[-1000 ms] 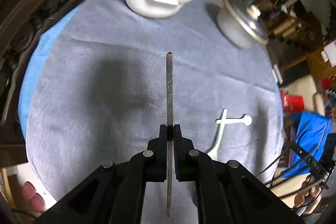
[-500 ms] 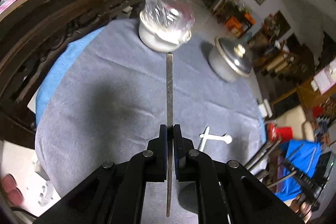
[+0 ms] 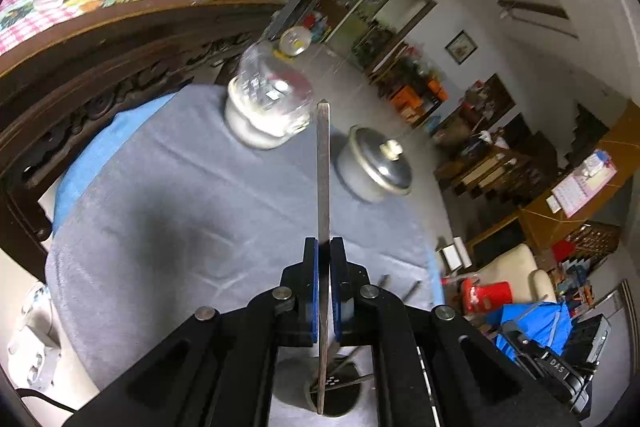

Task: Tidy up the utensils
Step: 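Lift both held chopsticks and carry them over the black holder, then lower the chopsticks into the holder and open both grippers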

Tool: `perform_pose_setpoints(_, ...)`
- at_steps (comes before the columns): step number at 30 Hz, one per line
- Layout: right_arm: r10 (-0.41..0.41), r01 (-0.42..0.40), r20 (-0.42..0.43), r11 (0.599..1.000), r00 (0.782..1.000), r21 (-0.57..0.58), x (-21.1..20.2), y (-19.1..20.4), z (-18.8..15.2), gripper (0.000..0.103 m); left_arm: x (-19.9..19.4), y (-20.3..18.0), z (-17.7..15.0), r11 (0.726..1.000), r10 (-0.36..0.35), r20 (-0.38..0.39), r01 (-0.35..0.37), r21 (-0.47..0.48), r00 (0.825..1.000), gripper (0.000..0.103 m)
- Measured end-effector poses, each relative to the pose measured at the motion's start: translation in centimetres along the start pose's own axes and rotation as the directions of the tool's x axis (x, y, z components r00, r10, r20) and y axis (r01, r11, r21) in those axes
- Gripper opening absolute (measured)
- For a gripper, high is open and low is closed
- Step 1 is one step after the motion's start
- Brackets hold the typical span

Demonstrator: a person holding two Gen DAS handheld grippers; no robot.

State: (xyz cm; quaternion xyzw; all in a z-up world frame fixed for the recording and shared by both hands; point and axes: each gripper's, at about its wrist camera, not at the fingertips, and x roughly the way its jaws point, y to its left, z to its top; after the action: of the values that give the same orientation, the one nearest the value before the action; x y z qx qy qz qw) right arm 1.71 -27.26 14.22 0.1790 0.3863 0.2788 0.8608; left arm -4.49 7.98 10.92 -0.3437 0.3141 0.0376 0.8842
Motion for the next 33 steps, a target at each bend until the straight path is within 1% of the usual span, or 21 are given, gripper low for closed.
perform_pose_setpoints(5,0.014,-0.014,0.006,1.000,1.000,0.001,0.9,0.7,-0.5,0.007,0.0,-2.7,-1.0,0.998,-0.014,0.065,0.010,0.069,0.998,0.005)
perform_pose_setpoints(9,0.023,-0.023,-0.002,1.000,1.000,-0.002,2.0,1.0,-1.4,0.007,0.8,-4.2,-2.2,0.991,-0.015,0.113,-0.001,0.136,0.993,0.005)
perform_pose_setpoints(12,0.021,-0.021,-0.021,1.000,1.000,-0.005,3.2,1.0,-2.2,0.007,1.9,-5.1,-3.6,0.977,0.012,0.142,-0.042,0.208,0.990,0.005)
perform_pose_setpoints(15,0.014,-0.015,-0.039,1.000,0.999,-0.017,4.1,1.1,-2.9,0.007,2.8,-5.5,-4.8,0.965,0.034,0.149,-0.071,0.253,0.988,0.005)
perform_pose_setpoints(23,-0.008,0.003,-0.088,0.998,0.996,-0.055,5.6,1.3,-4.9,0.007,5.0,-5.3,-7.6,0.950,0.058,0.111,-0.089,0.298,0.992,0.005)
perform_pose_setpoints(29,-0.016,0.006,-0.124,0.997,0.992,-0.080,6.6,1.7,-6.2,0.007,5.3,-5.2,-9.3,0.941,0.073,0.085,-0.096,0.325,0.994,0.005)
perform_pose_setpoints(33,-0.016,0.003,-0.145,0.996,0.989,-0.091,7.1,2.0,-7.1,0.007,5.5,-4.7,-10.2,0.940,0.079,0.059,-0.094,0.327,0.995,0.005)
